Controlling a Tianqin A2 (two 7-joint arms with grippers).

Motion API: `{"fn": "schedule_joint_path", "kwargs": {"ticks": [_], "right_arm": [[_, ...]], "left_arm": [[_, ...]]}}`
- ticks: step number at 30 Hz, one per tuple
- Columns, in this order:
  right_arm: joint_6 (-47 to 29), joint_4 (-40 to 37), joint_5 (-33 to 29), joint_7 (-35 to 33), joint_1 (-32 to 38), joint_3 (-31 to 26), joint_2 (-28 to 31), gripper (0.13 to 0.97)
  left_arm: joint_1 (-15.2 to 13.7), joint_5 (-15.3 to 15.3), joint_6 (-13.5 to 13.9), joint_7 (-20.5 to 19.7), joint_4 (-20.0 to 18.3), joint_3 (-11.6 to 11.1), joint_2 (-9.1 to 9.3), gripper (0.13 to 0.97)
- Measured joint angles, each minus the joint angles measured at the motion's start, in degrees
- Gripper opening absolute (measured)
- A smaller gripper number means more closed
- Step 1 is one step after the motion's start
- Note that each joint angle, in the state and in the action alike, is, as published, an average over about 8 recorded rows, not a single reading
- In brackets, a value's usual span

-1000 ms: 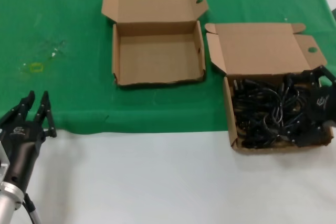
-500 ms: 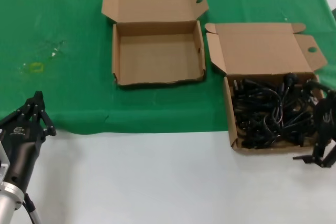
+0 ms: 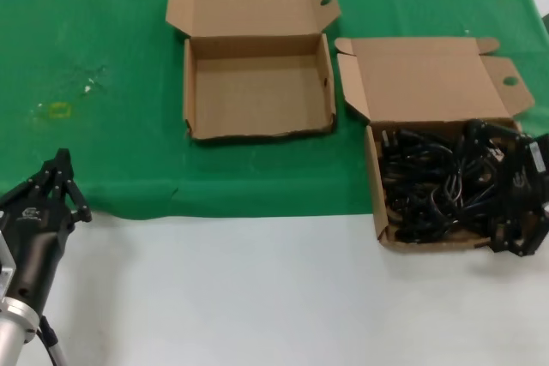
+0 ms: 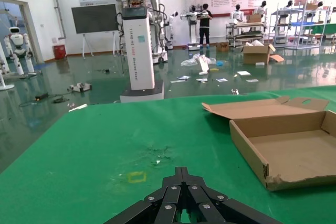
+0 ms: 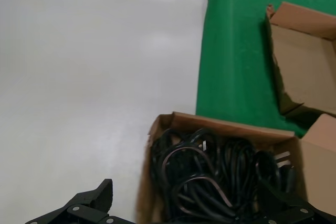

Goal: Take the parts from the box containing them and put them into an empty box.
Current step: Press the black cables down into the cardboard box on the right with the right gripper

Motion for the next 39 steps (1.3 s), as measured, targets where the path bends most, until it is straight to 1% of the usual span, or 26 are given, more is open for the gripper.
{"fn": "schedule_joint_path", "kwargs": {"ticks": [5, 13, 22, 30, 34, 39], "right_arm": [[0.05, -3.48, -0.89, -1.91, 1.77, -0.07, -2.41, 0.966], [0.4, -7.2, -1.48, -3.96, 2.66, 0.09, -4.75, 0.966], [0.64, -10.39, -2.43, -5.19, 3.95, 0.17, -6.12, 0.918], [0.73, -10.5, -2.98, -4.62, 4.21, 0.38, -6.33, 0.798], [0.78, -10.15, -3.07, -4.27, 3.96, 0.51, -6.28, 0.798], [0.89, -9.71, -3.11, -3.87, 3.58, 0.71, -6.19, 0.679]], "left_arm": [[0.0, 0.0, 0.0, 0.0, 0.0, 0.0, 0.0, 0.144], [0.0, 0.0, 0.0, 0.0, 0.0, 0.0, 0.0, 0.144], [0.0, 0.0, 0.0, 0.0, 0.0, 0.0, 0.0, 0.144], [0.0, 0.01, 0.0, 0.0, 0.0, 0.0, 0.0, 0.144], [0.0, 0.01, 0.0, 0.0, 0.0, 0.0, 0.0, 0.144], [0.0, 0.0, 0.0, 0.0, 0.0, 0.0, 0.0, 0.144]]}}
